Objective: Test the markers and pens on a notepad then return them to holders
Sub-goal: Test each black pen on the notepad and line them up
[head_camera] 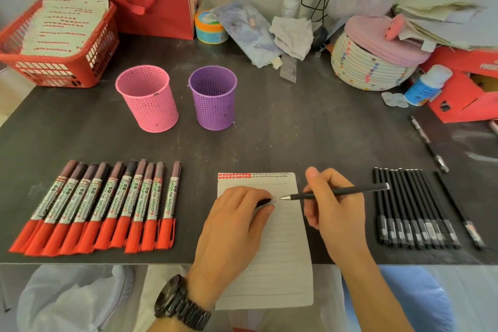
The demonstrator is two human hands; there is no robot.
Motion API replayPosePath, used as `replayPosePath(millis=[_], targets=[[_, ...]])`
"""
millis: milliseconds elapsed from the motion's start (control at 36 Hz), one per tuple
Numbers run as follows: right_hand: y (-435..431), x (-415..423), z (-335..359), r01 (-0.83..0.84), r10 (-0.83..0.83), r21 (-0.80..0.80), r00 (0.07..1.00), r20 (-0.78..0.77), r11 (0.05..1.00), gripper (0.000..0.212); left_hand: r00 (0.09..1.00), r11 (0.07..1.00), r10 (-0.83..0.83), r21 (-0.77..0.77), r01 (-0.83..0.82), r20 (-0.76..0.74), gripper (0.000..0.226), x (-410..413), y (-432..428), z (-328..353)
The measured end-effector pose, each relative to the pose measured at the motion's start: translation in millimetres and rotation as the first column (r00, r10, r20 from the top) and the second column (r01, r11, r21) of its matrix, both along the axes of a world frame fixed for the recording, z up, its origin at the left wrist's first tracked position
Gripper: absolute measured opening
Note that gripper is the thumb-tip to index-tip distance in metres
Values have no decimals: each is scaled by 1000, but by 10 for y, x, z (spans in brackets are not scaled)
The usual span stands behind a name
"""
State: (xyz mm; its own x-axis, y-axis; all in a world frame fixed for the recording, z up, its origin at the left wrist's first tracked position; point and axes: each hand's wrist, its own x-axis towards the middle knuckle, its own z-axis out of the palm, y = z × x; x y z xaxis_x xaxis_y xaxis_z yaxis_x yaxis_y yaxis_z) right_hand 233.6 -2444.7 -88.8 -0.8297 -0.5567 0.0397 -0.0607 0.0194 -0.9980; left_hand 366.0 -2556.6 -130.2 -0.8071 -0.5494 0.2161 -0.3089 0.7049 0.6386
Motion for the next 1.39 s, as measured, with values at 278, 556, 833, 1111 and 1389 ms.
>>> replayPosePath(millis=[278,556,833,1111,1389], targets=[[-67,126,-13,-80,88,174,995,-41,981,25,995,998,-53,-42,50,-88,17,25,-10,-21],[-234,395,-152,89,-88,37,995,-47,995,24,969,998,-1,58,16,-246,19,56,-42,-26],[7,-34,-139,167,-57,362,953,-297,917,70,995,996,32,74,-39,95,58,-45,-6,-7],[559,-723,119,451,319,851,792,-520,268,36,989,998,39,-60,-30,145,41,-24,24,-2],[830,-1549,214,453,-52,757,871,-488,471,39,987,999,13,-41,-6,162,41,-7,20,10]])
